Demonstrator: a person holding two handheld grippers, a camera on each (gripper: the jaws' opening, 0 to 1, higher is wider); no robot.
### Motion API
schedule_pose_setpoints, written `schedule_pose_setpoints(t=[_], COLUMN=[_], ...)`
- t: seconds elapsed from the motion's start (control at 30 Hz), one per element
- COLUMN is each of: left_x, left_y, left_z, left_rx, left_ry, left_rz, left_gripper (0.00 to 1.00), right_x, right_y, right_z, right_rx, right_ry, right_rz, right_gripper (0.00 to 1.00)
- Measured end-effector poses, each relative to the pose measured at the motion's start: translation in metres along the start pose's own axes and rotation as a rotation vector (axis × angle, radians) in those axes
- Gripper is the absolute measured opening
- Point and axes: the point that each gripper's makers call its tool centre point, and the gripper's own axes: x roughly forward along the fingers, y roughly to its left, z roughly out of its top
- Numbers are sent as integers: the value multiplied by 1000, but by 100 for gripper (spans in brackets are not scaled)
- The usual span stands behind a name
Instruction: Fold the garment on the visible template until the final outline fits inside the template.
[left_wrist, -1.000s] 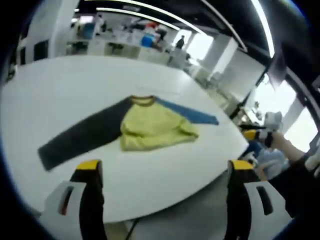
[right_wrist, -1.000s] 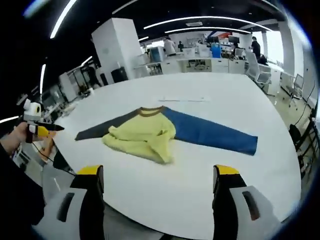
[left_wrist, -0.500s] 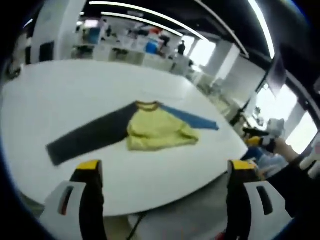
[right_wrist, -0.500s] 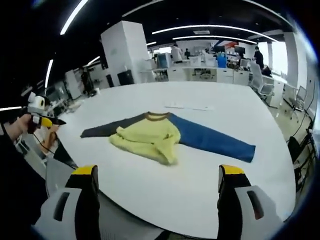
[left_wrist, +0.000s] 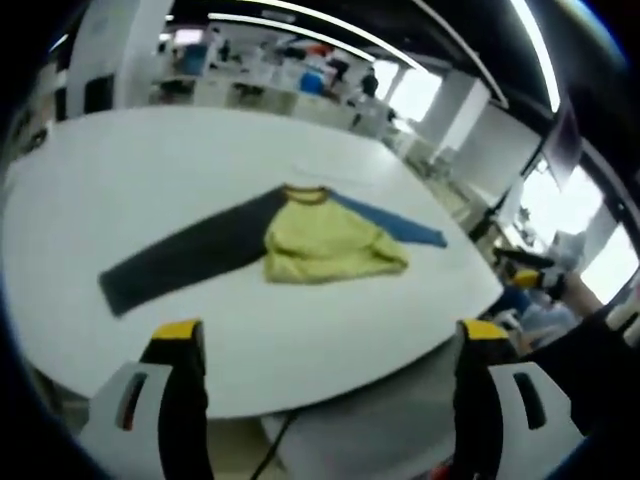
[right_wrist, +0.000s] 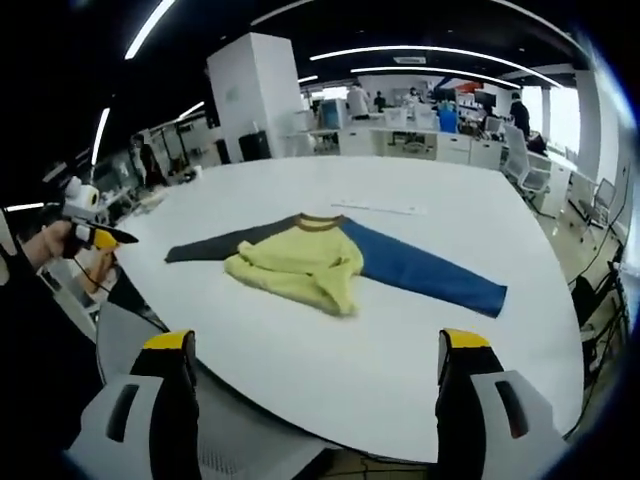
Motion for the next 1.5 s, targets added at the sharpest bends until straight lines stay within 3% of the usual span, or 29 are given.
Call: schedule_pose_setpoints(t=[0.2,0.3,0.7,1.2,1.5], left_x=[2,4,16,51,75], left_y=[-3,-4,-4,10,16], left_z=[-7,-8,-6,-13,-7], left_rx=[0,3,3,17,24], left_ry=[19,20,23,80,100], left_rz=[8,7,-2,1,-7], left_gripper=[100,99,88,76,71], right_x=[-2,-2,8,49,73], right_y=[-8,-10,-6,3,9], right_z=[-10,-13,-20,-14,-10], right_rx=[31,61,12,-47,-74], right_ry=[17,21,60,84,96], right_rz=[-33,-37,-35,36,73], right_gripper=[100,94,87,68,60])
